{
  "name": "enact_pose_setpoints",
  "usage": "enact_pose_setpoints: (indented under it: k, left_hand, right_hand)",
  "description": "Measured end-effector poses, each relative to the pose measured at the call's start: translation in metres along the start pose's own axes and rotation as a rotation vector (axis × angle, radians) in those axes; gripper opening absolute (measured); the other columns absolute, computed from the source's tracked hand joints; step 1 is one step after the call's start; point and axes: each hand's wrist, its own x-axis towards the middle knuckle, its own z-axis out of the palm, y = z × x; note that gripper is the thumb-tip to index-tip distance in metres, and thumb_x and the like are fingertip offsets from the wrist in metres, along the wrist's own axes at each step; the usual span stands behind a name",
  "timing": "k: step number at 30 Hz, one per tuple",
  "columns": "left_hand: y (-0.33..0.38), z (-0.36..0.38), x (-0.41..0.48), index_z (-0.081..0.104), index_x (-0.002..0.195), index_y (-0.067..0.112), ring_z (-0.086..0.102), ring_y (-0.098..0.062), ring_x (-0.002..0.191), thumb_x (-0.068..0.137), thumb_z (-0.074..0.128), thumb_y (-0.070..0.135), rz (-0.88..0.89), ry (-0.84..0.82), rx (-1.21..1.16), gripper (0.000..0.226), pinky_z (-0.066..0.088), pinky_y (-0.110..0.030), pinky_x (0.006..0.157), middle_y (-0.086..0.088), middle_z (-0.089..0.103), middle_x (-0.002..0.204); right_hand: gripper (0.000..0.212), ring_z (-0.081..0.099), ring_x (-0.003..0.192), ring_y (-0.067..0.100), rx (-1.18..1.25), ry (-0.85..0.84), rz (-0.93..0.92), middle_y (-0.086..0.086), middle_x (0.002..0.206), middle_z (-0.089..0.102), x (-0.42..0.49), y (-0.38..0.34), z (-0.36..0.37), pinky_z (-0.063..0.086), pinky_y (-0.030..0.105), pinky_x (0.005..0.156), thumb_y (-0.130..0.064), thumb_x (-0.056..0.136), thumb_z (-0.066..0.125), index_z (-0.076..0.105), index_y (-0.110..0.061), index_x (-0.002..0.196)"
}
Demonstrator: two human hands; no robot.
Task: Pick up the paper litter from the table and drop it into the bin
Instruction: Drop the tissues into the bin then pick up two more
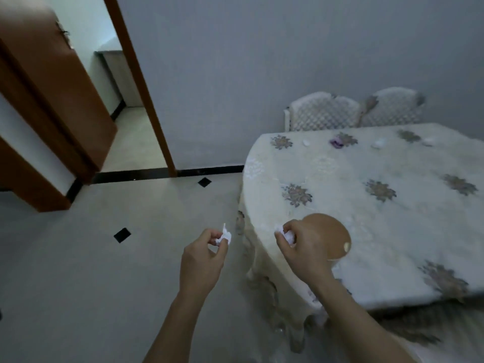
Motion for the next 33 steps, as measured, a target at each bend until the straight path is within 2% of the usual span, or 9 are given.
enact_pose_setpoints:
  k: [3, 6, 8, 12, 15, 18, 22, 29, 33]
  left_hand:
    - [0.018, 0.032, 0.016, 0.06, 0.082, 0.033, 0.066, -0.017, 0.058, 0.091, 0.064, 0.034, 0.091, -0.12, 0.002, 0.01, 0.057, -0.044, 0.063, 0.009, 0.066, 0.077]
    - [0.035, 0.063, 0.023, 0.06, 0.084, 0.035, 0.066, -0.018, 0.063, 0.091, 0.066, 0.031, 0.186, -0.2, -0.004, 0.011, 0.057, -0.043, 0.063, 0.007, 0.065, 0.071]
    - [0.047, 0.083, 0.024, 0.059, 0.081, 0.037, 0.065, -0.016, 0.059, 0.091, 0.066, 0.033, 0.223, -0.243, -0.02, 0.012, 0.057, -0.042, 0.062, 0.006, 0.064, 0.069]
    - [0.068, 0.116, 0.023, 0.057, 0.078, 0.04, 0.062, -0.011, 0.052, 0.091, 0.064, 0.034, 0.286, -0.306, 0.007, 0.016, 0.056, -0.038, 0.061, 0.012, 0.063, 0.078]
    - [0.08, 0.133, 0.025, 0.053, 0.076, 0.045, 0.06, -0.007, 0.056, 0.089, 0.065, 0.032, 0.336, -0.31, 0.043, 0.022, 0.049, -0.026, 0.057, 0.016, 0.063, 0.077]
    - [0.09, 0.146, 0.027, 0.058, 0.081, 0.036, 0.055, -0.012, 0.055, 0.089, 0.065, 0.032, 0.372, -0.323, 0.064, 0.011, 0.041, -0.021, 0.053, 0.014, 0.061, 0.072]
    - [0.099, 0.157, 0.031, 0.064, 0.086, 0.027, 0.05, -0.007, 0.062, 0.09, 0.064, 0.029, 0.428, -0.323, 0.184, 0.004, 0.039, -0.027, 0.059, 0.013, 0.061, 0.077]
    - [0.11, 0.172, 0.036, 0.065, 0.094, 0.02, 0.057, -0.021, 0.079, 0.089, 0.062, 0.027, 0.479, -0.264, 0.343, 0.009, 0.051, -0.041, 0.067, 0.003, 0.066, 0.085]
    - [0.107, 0.179, 0.039, 0.06, 0.12, 0.021, 0.057, -0.022, 0.094, 0.092, 0.057, 0.031, 0.529, -0.282, 0.452, 0.03, 0.053, -0.042, 0.074, 0.001, 0.065, 0.101]
  right_hand:
    - [0.035, 0.044, 0.058, 0.007, -0.047, 0.088, 0.094, -0.01, 0.06, 0.041, -0.012, 0.029, -0.028, 0.029, 0.026, 0.053, -0.037, 0.095, 0.059, 0.039, -0.034, 0.067]
    - [0.033, 0.045, 0.061, 0.011, -0.099, 0.13, 0.247, -0.009, 0.063, 0.047, -0.026, 0.052, -0.054, 0.031, 0.027, 0.051, -0.044, 0.094, 0.058, 0.039, -0.037, 0.068]
    - [0.032, 0.046, 0.062, 0.009, -0.117, 0.16, 0.274, -0.01, 0.064, 0.046, -0.033, 0.064, -0.069, 0.031, 0.025, 0.051, -0.044, 0.095, 0.057, 0.04, -0.04, 0.067]
    - [0.03, 0.048, 0.063, 0.012, -0.13, 0.214, 0.285, -0.007, 0.066, 0.045, -0.04, 0.082, -0.093, 0.042, 0.036, 0.055, -0.041, 0.096, 0.056, 0.049, -0.025, 0.072]
    - [0.024, 0.046, 0.065, 0.012, -0.158, 0.208, 0.286, -0.011, 0.068, 0.043, -0.043, 0.091, -0.102, 0.04, 0.033, 0.056, -0.04, 0.096, 0.057, 0.052, -0.024, 0.078]
    - [0.021, 0.047, 0.068, 0.014, -0.169, 0.184, 0.263, -0.01, 0.074, 0.048, -0.037, 0.098, -0.108, 0.04, 0.032, 0.057, -0.039, 0.094, 0.058, 0.055, -0.022, 0.083]
    - [0.02, 0.05, 0.071, 0.015, -0.182, 0.155, 0.233, -0.006, 0.08, 0.055, -0.02, 0.104, -0.108, 0.037, 0.03, 0.058, -0.039, 0.094, 0.057, 0.058, -0.02, 0.087]
    - [0.019, 0.054, 0.078, 0.019, -0.21, 0.095, 0.14, -0.004, 0.083, 0.058, 0.018, 0.105, -0.103, 0.039, 0.03, 0.059, -0.038, 0.095, 0.056, 0.06, -0.02, 0.09]
    - [0.021, 0.056, 0.087, 0.023, -0.349, -0.027, 0.069, 0.0, 0.092, 0.062, 0.031, 0.107, -0.093, 0.047, 0.036, 0.066, -0.039, 0.095, 0.053, 0.06, -0.02, 0.1]
